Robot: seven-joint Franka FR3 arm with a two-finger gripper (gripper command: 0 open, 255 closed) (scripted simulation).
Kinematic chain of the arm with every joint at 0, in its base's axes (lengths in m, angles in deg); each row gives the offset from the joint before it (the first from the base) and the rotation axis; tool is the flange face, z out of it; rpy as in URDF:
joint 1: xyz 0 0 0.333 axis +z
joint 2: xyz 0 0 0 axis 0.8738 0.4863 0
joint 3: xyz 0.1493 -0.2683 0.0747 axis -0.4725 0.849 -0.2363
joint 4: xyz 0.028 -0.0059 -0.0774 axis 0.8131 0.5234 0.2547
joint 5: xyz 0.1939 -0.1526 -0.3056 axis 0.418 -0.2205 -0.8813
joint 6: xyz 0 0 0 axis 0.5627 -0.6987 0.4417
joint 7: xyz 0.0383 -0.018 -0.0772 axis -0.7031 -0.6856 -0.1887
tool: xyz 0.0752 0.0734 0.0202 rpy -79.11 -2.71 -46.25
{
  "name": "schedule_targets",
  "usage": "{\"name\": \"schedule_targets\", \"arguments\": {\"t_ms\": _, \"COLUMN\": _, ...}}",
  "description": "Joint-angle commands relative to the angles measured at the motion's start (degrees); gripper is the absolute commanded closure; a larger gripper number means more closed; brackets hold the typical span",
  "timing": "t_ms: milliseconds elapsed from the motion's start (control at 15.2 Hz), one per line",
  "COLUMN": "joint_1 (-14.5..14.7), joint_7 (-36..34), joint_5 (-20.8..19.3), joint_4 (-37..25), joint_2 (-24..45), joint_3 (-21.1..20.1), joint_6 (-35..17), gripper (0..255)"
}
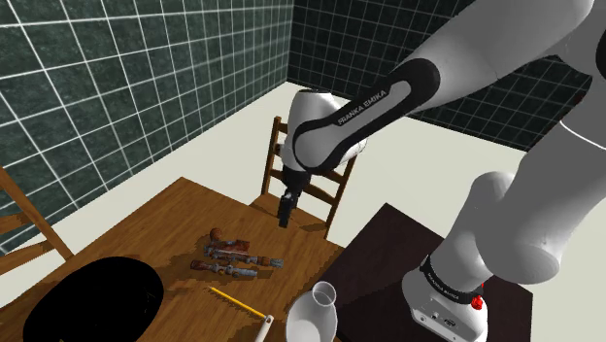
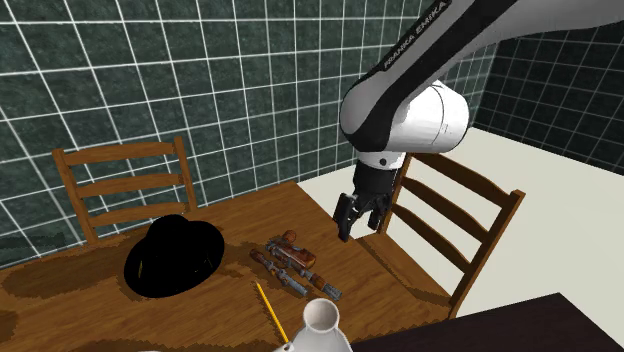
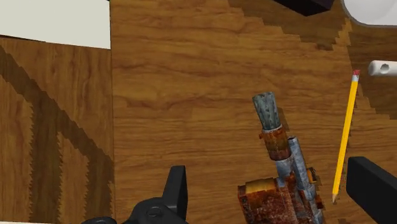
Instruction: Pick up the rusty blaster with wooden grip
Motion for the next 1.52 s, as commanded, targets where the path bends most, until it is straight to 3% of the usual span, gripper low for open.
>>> {"name": "schedule_targets", "arguments": {"t_ms": 0, "joint_1": 1.09, "joint_7": 2.98, "joint_5": 3.05, "joint_4": -2.08, "joint_2": 4.87, "joint_3": -0.66, "joint_6": -2.83, "gripper": 0}}
{"name": "schedule_targets", "arguments": {"t_ms": 528, "joint_1": 2.67, "joint_7": 13.8, "joint_5": 13.39, "joint_4": -11.19, "joint_2": 21.48, "joint_3": -6.23, "joint_6": -10.41, "gripper": 0}}
{"name": "schedule_targets", "arguments": {"t_ms": 1188, "joint_1": 1.91, "joint_7": 17.7, "joint_5": 16.21, "joint_4": -13.51, "joint_2": 28.89, "joint_3": -7.99, "joint_6": -15.37, "gripper": 0}}
{"name": "schedule_targets", "arguments": {"t_ms": 1254, "joint_1": 1.87, "joint_7": 17.75, "joint_5": 16.19, "joint_4": -13.58, "joint_2": 28.96, "joint_3": -7.96, "joint_6": -15.34, "gripper": 255}}
{"name": "schedule_targets", "arguments": {"t_ms": 1452, "joint_1": 1.88, "joint_7": 17.7, "joint_5": 16.15, "joint_4": -13.59, "joint_2": 28.91, "joint_3": -7.93, "joint_6": -15.28, "gripper": 255}}
